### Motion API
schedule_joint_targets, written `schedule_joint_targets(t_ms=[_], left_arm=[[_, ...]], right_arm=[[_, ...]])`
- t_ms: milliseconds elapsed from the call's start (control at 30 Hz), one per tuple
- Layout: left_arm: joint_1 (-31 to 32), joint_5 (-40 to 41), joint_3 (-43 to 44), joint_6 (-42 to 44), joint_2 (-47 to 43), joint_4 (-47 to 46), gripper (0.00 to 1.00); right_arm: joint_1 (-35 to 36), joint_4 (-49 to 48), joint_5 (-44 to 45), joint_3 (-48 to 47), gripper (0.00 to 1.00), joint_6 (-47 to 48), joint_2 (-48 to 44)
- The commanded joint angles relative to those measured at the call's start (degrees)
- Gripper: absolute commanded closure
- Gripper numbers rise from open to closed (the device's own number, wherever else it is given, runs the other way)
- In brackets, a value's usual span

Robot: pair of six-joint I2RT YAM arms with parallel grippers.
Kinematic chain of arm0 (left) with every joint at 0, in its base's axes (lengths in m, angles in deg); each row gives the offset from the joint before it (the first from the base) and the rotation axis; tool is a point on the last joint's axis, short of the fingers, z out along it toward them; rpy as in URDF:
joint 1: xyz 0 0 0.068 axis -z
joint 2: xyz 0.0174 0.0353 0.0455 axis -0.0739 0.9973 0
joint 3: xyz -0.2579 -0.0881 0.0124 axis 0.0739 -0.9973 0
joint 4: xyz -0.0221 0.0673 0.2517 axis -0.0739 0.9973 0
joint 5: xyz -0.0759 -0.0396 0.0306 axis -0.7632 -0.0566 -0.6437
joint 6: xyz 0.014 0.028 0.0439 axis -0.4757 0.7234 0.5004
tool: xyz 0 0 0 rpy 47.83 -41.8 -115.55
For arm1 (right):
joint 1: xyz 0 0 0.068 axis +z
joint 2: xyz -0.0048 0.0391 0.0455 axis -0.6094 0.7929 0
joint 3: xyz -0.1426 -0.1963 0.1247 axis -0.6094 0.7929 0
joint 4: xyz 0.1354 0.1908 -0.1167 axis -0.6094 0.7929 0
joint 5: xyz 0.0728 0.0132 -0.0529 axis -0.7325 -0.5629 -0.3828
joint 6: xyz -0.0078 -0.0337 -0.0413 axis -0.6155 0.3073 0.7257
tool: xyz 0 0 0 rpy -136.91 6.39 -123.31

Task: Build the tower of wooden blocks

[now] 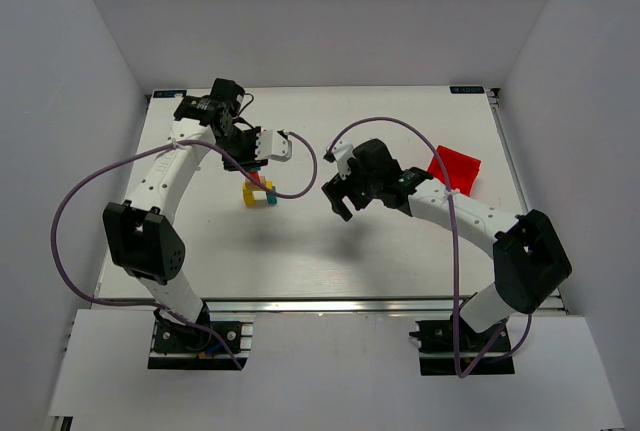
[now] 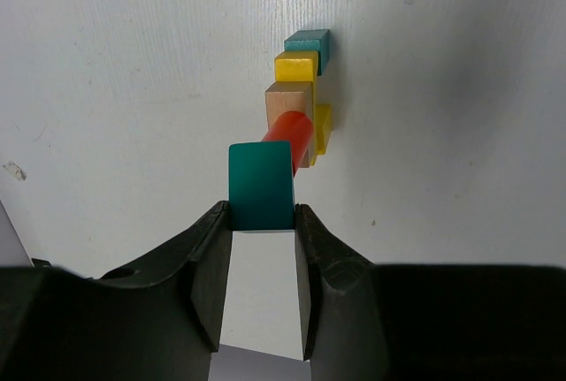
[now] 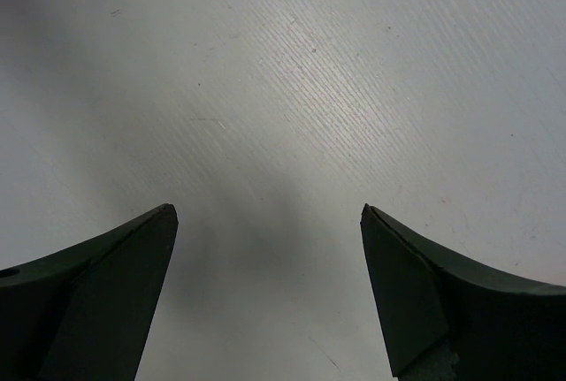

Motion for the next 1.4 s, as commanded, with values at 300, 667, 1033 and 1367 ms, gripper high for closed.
schedule_joint_targets(t_ms=[300, 667, 1033, 1367], left_arm=[[0.3, -1.2, -0.2, 1.1, 0.8, -0.6, 0.89], [0.3, -1.3, 0.2, 1.3, 1.1, -0.3, 0.86], [0.3, -0.6, -0.7, 1.0, 0.9, -1.3, 0.78], [0.3, -0.5, -0.9, 0.5, 0.9, -1.7, 0.58]], right_arm=[[-0.3, -0.5, 0.7, -0.4, 0.11, 1.0, -2.2], [-0.3, -0.7, 0.8, 0.1, 0.11, 1.0, -2.9], [-0.3, -0.6, 1.7, 0.0, 0.1, 1.4, -3.3], [-0.3, -0.8, 1.8, 0.1, 0.11, 1.3, -3.6]])
